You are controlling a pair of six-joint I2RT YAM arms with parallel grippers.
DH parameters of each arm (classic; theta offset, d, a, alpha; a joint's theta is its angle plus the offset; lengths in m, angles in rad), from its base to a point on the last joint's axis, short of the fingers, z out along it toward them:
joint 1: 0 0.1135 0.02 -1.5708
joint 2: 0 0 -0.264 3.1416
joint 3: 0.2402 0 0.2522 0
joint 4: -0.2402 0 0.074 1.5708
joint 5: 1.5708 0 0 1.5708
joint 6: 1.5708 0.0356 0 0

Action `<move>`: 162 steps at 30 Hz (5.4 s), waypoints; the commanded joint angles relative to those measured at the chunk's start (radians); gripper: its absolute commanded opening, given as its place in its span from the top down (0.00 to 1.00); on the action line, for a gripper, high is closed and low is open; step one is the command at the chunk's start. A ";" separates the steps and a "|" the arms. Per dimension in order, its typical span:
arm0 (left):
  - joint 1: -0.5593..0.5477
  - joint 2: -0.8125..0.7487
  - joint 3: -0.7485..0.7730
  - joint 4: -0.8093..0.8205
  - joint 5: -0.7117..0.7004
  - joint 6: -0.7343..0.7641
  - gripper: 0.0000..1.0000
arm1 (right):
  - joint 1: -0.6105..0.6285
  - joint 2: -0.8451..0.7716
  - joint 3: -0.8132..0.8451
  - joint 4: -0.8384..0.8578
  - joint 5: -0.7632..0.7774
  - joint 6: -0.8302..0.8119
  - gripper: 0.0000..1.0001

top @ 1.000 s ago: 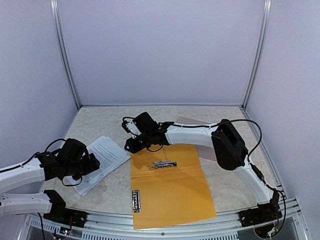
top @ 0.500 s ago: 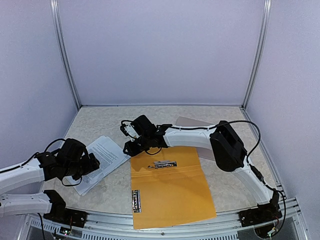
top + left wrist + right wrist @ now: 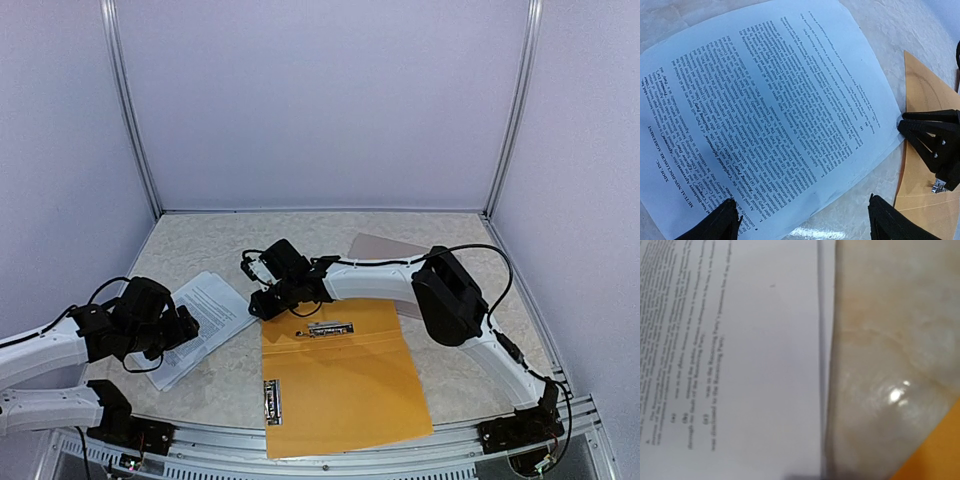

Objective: Put the files into the folder
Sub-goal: Adjust the file at the center of the board.

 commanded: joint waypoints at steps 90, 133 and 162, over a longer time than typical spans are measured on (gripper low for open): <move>0.059 0.585 0.084 0.128 -0.030 -0.398 0.12 | -0.089 -0.049 -0.099 0.080 -0.066 -0.052 0.82; 0.093 0.288 0.212 -0.114 -0.251 -0.151 0.05 | -0.072 -0.164 -0.050 0.059 -0.062 -0.074 1.00; 0.189 0.399 0.091 0.041 -0.191 -0.272 0.07 | -0.085 0.066 0.130 0.052 -0.079 -0.078 0.41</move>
